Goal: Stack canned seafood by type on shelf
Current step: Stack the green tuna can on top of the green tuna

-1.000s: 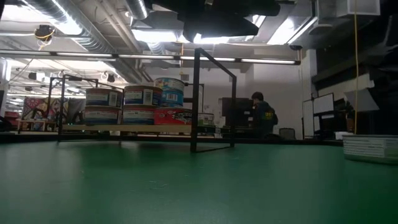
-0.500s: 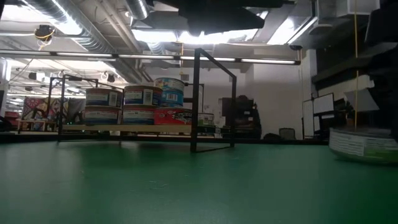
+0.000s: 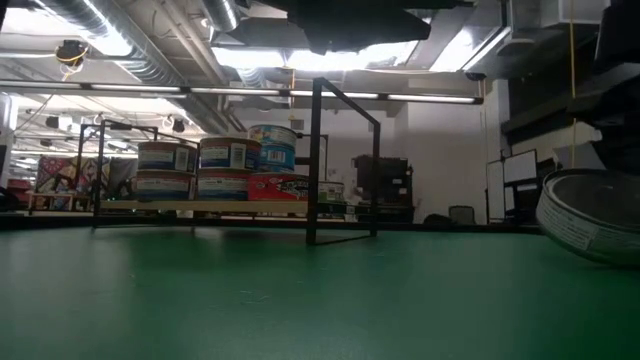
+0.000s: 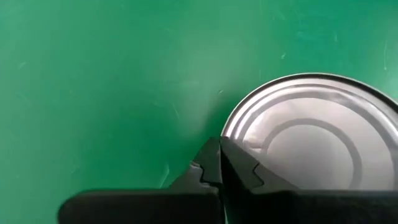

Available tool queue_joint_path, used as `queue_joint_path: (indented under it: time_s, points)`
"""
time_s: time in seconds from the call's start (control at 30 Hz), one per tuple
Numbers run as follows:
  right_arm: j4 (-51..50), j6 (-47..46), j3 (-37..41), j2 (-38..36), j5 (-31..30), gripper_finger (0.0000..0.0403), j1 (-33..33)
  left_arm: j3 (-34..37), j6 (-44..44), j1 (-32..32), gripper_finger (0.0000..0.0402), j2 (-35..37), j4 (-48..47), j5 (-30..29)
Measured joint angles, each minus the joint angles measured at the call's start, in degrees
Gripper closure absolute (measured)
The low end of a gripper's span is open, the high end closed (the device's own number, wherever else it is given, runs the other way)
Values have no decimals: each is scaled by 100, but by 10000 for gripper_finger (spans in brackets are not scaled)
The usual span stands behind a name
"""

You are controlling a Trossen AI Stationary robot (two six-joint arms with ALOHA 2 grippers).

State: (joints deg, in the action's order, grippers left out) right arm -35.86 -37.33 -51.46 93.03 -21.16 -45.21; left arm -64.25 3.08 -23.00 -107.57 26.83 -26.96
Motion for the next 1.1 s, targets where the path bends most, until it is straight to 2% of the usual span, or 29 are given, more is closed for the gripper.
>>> queue_joint_path:
  time_s: [0.43, 0.63, 0.77, 1.0, 1.1]
  points:
    - [101, -160, -3, -8, 402, 403, -13, -2, -268, 0, 139, -4, 0, 0]
    - [175, -160, -9, -11, 413, 403, -13, -166, -414, -27, 139, -460, 411, 17]
    - [177, -160, -9, -11, 434, 403, -13, -697, -12, -42, 139, -951, 402, 19]
    - [184, -311, -9, -11, 588, 403, -13, -1546, 1572, -28, 139, -1652, 374, 48]
    - [186, -323, -9, -11, 633, 403, -13, -1715, 1933, 17, 139, -1844, 367, 52]
